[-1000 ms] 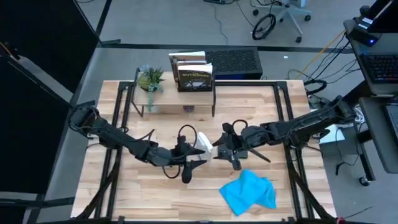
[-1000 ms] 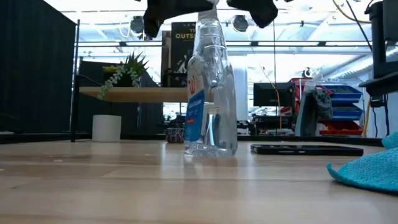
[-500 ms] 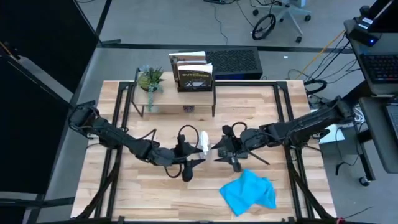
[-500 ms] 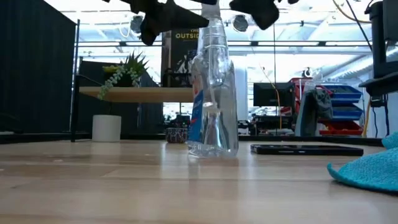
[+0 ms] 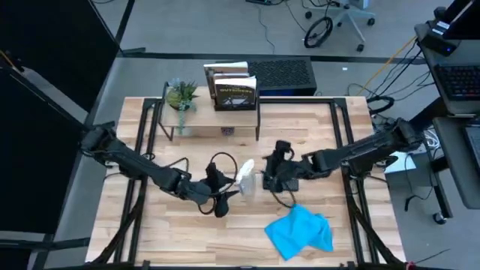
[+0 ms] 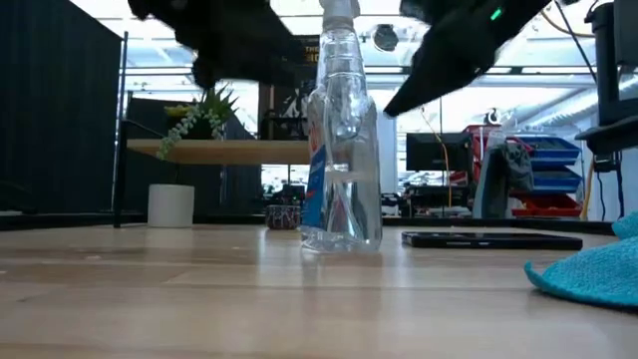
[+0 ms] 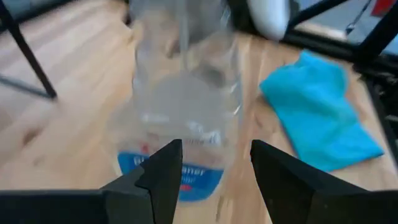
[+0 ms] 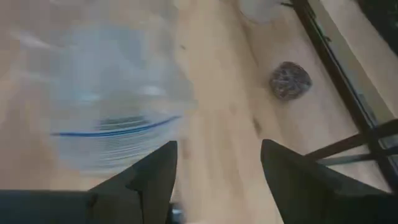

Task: Apply microfiber cloth
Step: Spray the back of the black cellphone using the transparent spray bottle

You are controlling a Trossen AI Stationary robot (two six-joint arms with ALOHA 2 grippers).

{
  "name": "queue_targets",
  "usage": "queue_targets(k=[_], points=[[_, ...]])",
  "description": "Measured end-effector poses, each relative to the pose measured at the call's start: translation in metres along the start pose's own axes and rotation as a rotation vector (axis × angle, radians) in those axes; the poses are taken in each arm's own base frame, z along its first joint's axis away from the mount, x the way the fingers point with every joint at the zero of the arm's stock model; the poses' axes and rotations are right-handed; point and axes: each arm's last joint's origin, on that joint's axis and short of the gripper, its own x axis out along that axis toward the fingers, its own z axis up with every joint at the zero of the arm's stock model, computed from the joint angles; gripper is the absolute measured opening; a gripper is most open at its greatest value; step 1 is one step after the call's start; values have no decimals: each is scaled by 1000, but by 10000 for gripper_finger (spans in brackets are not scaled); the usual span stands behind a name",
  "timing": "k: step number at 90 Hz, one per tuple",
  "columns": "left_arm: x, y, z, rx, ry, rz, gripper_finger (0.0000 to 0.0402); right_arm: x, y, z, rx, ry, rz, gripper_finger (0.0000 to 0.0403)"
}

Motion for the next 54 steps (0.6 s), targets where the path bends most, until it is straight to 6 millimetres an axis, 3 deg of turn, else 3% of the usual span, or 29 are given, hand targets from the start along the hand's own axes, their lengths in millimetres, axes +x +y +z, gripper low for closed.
queue_targets(k=[26,54], points=[[1,-17,-10,-75,-58,-23,178,42,-17,4,53,-70,162,215],[19,-5,-17,-60,-56,93,178,37,0,1,76,-37,223,215]])
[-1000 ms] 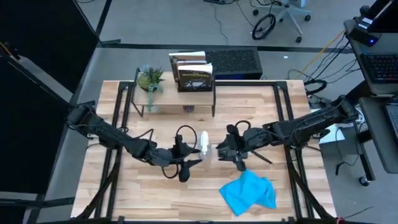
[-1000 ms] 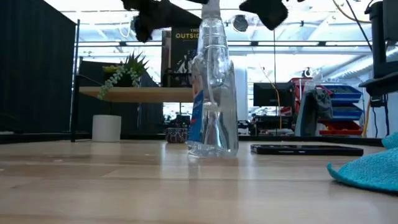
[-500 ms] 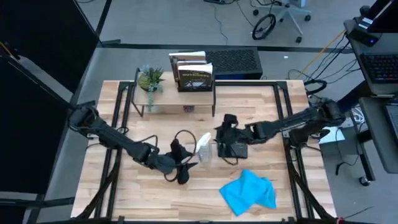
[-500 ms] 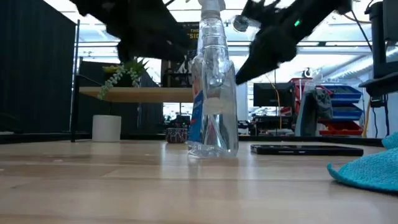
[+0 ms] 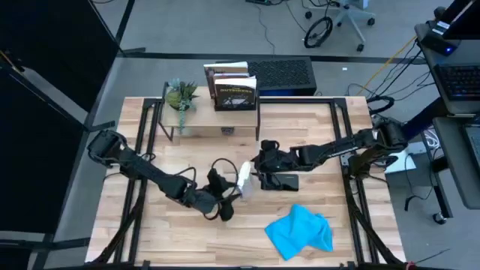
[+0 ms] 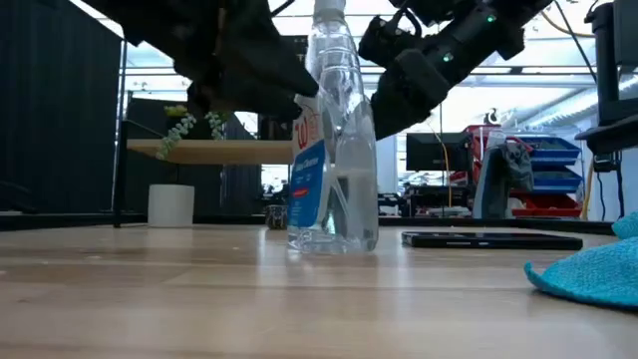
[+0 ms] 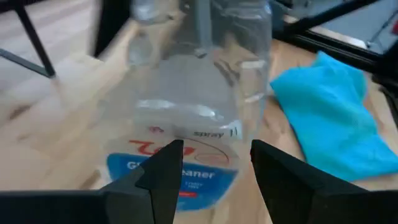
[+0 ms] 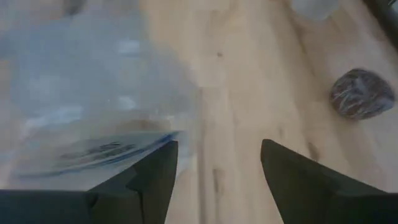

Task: Apply microfiber cloth
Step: Spray the back of the black cellphone using the transparent spray bottle

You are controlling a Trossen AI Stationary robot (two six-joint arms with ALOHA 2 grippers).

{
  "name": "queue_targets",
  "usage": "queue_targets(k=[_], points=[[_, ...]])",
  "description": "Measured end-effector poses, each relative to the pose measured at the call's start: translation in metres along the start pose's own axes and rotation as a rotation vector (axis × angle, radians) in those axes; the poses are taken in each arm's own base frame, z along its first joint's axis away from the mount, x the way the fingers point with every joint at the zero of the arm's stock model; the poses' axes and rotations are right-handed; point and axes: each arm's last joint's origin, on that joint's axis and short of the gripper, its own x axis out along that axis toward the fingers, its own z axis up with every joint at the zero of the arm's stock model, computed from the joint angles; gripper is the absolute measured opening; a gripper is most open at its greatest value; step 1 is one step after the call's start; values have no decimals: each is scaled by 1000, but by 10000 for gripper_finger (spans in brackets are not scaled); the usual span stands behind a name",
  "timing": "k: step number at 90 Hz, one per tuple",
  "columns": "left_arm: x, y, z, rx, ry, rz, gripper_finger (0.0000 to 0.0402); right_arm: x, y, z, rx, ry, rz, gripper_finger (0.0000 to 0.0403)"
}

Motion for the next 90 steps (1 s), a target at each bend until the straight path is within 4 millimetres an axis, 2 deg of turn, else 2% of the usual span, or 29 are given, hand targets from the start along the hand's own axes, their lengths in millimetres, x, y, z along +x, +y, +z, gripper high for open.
queue_targets(k=[32,59,70,90], points=[[4,7,1,41,21,43,178,-8,37,-9,118,60,50,215],[2,11,-3,108,58,75,178,-17,65,-12,123,52,112,215],[-4,12,0,118,64,79,178,-22,67,-15,99,82,118,215],[-12,9,-3,148,88,74,178,-20,57,-12,120,78,85,215]])
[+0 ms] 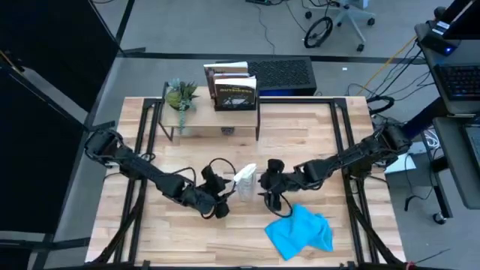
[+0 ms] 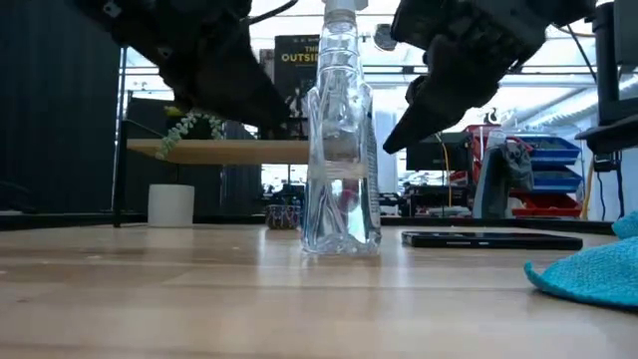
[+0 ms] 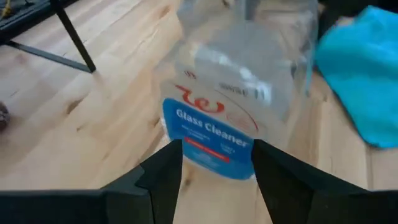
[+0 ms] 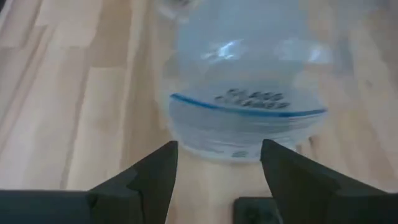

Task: Apply microfiber cloth
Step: Spray the back of the black cellphone using the transparent spray bottle

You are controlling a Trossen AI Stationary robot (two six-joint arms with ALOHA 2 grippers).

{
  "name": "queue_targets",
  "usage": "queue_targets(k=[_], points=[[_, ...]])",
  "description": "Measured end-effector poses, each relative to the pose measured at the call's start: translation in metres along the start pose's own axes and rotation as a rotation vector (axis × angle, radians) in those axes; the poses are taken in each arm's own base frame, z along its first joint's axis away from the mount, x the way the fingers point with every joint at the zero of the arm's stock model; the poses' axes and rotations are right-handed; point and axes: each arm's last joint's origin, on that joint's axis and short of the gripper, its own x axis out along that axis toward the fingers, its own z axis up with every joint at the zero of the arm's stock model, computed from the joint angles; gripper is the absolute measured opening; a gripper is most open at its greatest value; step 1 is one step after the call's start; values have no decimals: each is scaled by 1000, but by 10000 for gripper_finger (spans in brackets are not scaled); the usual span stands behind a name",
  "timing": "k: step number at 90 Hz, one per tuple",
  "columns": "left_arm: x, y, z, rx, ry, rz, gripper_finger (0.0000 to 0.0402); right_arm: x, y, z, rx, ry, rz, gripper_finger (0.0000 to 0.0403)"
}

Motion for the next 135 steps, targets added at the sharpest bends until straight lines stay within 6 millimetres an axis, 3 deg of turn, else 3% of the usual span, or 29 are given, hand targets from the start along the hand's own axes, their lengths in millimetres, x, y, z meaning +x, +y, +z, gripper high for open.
queue_targets(k=[28,49,59,78,97,107,122,135], points=[[-15,5,9,-6,-9,-10,178,-5,-3,1,-50,3,-4,215],[-34,11,24,10,-158,133,178,-39,-12,20,-3,-122,13,215],[-32,16,27,25,-191,216,178,-58,-11,24,50,-165,48,215],[-24,24,31,67,-156,210,178,-82,-9,27,41,-218,69,215],[-27,20,29,68,-149,173,178,-82,-13,26,-19,-209,45,215],[-45,10,28,64,-165,98,178,-79,-20,24,-111,-171,2,215],[-67,-4,26,-84,-187,-14,178,-75,-35,22,-182,-118,-119,215],[-60,-21,10,-181,-150,-62,178,-57,-49,20,-202,-80,-168,215]])
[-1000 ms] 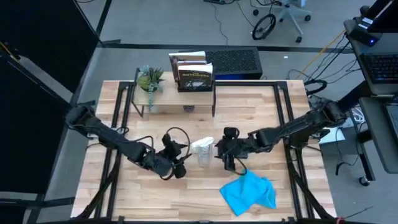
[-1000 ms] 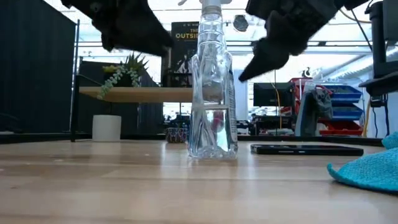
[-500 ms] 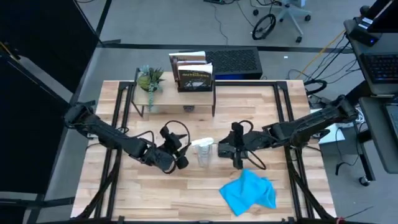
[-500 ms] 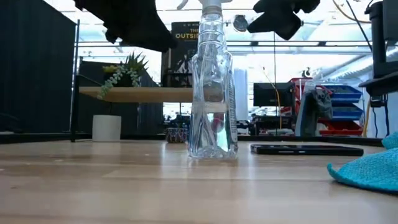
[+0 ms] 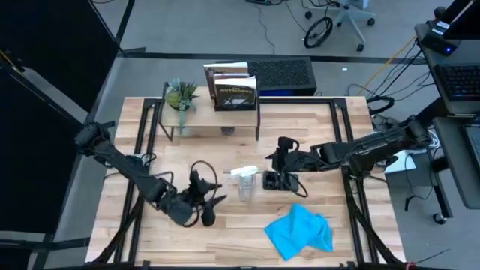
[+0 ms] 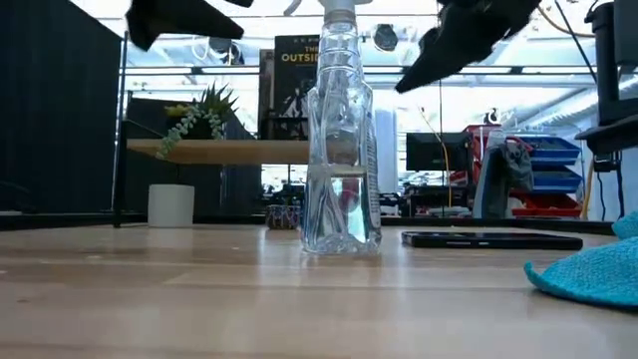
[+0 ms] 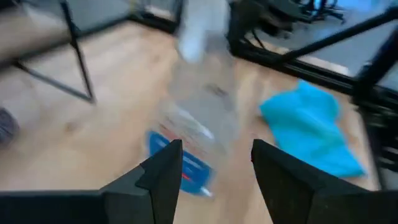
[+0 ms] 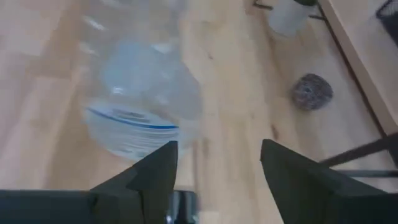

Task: Apply microfiber cloth
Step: Spray the back of the black cellphone using the transparent spray bottle

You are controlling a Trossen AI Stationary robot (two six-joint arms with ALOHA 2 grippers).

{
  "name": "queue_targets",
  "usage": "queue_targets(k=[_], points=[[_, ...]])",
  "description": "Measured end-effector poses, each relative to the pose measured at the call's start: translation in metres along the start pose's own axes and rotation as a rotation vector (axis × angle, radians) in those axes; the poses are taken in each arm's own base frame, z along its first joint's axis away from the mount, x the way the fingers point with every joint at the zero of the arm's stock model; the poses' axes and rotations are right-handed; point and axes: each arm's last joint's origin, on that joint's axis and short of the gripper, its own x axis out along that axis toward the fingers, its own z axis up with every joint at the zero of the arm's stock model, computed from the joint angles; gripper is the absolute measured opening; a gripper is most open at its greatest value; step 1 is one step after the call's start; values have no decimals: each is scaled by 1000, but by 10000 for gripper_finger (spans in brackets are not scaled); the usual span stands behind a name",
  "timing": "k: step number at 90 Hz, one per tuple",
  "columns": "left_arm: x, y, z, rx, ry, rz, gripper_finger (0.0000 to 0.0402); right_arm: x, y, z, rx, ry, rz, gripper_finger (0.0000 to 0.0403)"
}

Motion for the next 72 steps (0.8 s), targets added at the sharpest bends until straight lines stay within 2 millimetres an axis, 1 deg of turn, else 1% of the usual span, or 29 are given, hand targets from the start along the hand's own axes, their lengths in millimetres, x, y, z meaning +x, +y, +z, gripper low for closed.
queue_targets(k=[8,18,26,36,50,61,72], points=[[12,-7,-12,-17,-1,-11,178,21,-5,-8,5,-7,-26,215],[30,-14,-19,-79,-23,-65,178,43,-11,-15,24,-12,-55,215],[47,-18,-25,-136,-40,-108,178,56,-14,-17,44,-14,-70,215],[66,-21,-35,-195,-65,-158,178,68,-10,-16,57,-52,-22,215],[82,-15,-44,-193,-54,-120,178,74,-3,-19,63,-42,-19,215],[85,-9,-45,-204,-24,-78,178,71,6,-20,72,-28,-22,215],[81,-6,-44,-173,7,-46,178,66,16,-22,99,-1,-8,215]])
